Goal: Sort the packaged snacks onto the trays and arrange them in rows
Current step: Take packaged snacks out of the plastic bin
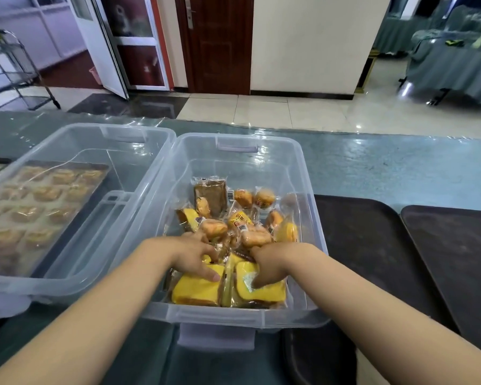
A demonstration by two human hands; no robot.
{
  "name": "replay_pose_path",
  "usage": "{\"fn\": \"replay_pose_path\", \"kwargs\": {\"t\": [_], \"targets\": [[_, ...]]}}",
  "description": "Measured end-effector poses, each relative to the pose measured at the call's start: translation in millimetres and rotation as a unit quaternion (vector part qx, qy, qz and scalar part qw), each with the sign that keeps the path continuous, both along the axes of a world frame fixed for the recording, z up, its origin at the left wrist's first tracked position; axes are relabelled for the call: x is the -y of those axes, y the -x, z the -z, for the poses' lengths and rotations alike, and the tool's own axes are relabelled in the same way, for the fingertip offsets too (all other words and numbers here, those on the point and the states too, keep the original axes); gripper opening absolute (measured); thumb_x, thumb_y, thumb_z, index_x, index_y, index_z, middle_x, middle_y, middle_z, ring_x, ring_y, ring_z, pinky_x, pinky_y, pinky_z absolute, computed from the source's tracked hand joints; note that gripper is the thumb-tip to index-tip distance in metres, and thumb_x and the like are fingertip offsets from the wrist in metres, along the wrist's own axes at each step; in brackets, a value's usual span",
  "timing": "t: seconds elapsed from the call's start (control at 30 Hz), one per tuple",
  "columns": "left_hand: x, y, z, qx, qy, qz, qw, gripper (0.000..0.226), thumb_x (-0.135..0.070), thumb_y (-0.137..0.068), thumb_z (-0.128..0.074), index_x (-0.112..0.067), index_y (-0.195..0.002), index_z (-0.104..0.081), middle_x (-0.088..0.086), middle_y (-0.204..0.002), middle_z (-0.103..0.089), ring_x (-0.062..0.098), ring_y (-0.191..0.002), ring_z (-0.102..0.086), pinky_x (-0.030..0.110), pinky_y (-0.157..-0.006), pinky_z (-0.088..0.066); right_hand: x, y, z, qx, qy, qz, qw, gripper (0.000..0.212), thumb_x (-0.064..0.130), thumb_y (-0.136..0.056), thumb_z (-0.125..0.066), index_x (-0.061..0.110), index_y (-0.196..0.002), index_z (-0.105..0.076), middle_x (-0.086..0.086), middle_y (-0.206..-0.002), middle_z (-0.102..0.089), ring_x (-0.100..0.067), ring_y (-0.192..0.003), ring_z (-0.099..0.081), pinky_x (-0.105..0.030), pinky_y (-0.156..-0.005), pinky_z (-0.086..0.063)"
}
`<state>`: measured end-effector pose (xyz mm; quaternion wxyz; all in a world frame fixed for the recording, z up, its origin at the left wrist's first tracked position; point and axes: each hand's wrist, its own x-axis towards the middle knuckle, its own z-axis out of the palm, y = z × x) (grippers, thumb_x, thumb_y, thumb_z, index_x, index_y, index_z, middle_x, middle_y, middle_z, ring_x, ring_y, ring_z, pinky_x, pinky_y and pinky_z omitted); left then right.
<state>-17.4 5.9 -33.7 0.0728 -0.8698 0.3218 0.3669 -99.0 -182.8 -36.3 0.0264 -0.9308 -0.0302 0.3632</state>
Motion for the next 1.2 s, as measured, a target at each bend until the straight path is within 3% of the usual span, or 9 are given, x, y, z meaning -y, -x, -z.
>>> {"fn": "replay_pose_path", "kwargs": {"t": [0.1, 0.2, 0.4, 0.57, 0.67, 0.77, 1.03, 1.2], "targets": [[-2, -4, -3, -0.034, -0.010, -0.023, 0.999, 0.074, -0.069, -0.081, -0.058, -0.046, -0.147, -0.033, -0.004, -0.163, -0.005, 0.026, -0.149, -0.006, 0.049, -0.120, -0.015, -4, -2, 3, -0.026, -0.026, 0.014, 0.999, 0.097, 0.052, -0.083, -0.067, 0.019, -0.154, -0.009, -0.008, -0.153, -0.035, -0.033, -0.134, -0.041, -0.046, -0.105, -0.042], [-3, -7, -3, -0.057, -0.017, -0.031, 0.998, 0.077, -0.070, -0.078, -0.062, -0.046, -0.145, -0.034, -0.003, -0.160, -0.015, 0.026, -0.147, -0.016, 0.048, -0.118, -0.021, -3, -3, 3, -0.035, -0.044, 0.033, 0.998, 0.108, 0.052, -0.079, -0.072, 0.024, -0.155, 0.001, -0.006, -0.159, -0.024, -0.034, -0.140, -0.032, -0.048, -0.109, -0.038], [-4, -9, -3, -0.022, -0.029, -0.010, 0.999, 0.069, -0.071, -0.073, -0.066, -0.045, -0.134, -0.047, -0.004, -0.144, -0.035, 0.023, -0.135, -0.030, 0.044, -0.112, -0.030, -1, -5, 4, -0.015, -0.043, 0.022, 0.999, 0.107, 0.053, -0.075, -0.075, 0.021, -0.154, -0.010, -0.005, -0.155, -0.032, -0.031, -0.137, -0.038, -0.045, -0.107, -0.041], [-5, -8, -7, -0.008, -0.009, -0.014, 1.000, 0.050, -0.065, -0.074, -0.069, -0.043, -0.118, -0.058, -0.010, -0.120, -0.044, 0.014, -0.112, -0.034, 0.039, -0.104, -0.031, -3, -6, 1, -0.035, -0.042, 0.003, 0.999, 0.081, 0.049, -0.079, -0.069, 0.018, -0.146, -0.035, -0.005, -0.143, -0.044, -0.027, -0.123, -0.047, -0.045, -0.098, -0.047], [-5, -9, -9, 0.020, 0.013, 0.007, 1.000, 0.034, -0.055, -0.082, -0.067, -0.041, -0.112, -0.062, -0.016, -0.111, -0.042, 0.011, -0.109, -0.031, 0.038, -0.105, -0.027, -2, -8, -1, -0.040, -0.060, 0.017, 0.997, 0.083, 0.043, -0.079, -0.070, 0.020, -0.148, -0.029, -0.005, -0.147, -0.038, -0.028, -0.128, -0.042, -0.047, -0.101, -0.044], [-6, -11, -8, 0.015, 0.047, 0.005, 0.999, 0.015, -0.037, -0.086, -0.068, -0.039, -0.101, -0.064, -0.014, -0.104, -0.048, 0.010, -0.101, -0.043, 0.029, -0.087, -0.036, -2, -7, -2, -0.075, -0.086, 0.044, 0.992, 0.088, 0.031, -0.078, -0.070, 0.023, -0.150, -0.018, -0.006, -0.150, -0.034, -0.032, -0.131, -0.040, -0.049, -0.103, -0.043], [-15, -13, -15, 0.002, 0.139, -0.037, 0.990, 0.010, -0.029, -0.087, -0.070, -0.038, -0.089, -0.065, -0.018, -0.091, -0.050, 0.002, -0.081, -0.046, 0.025, -0.070, -0.038, -2, -1, -12, 0.021, -0.122, 0.004, 0.992, 0.078, 0.041, -0.076, -0.078, 0.018, -0.136, -0.035, -0.002, -0.127, -0.052, -0.019, -0.100, -0.049, -0.035, -0.085, -0.048], [-20, -17, -18, 0.048, 0.224, -0.069, 0.971, 0.010, -0.028, -0.089, -0.069, -0.036, -0.093, -0.066, -0.011, -0.102, -0.055, 0.006, -0.093, -0.050, 0.025, -0.079, -0.041, 4, 1, -11, 0.098, -0.139, 0.007, 0.985, 0.044, 0.043, -0.078, -0.073, 0.024, -0.107, -0.046, 0.011, -0.088, -0.046, -0.015, -0.083, -0.049, -0.028, -0.064, -0.039]]}}
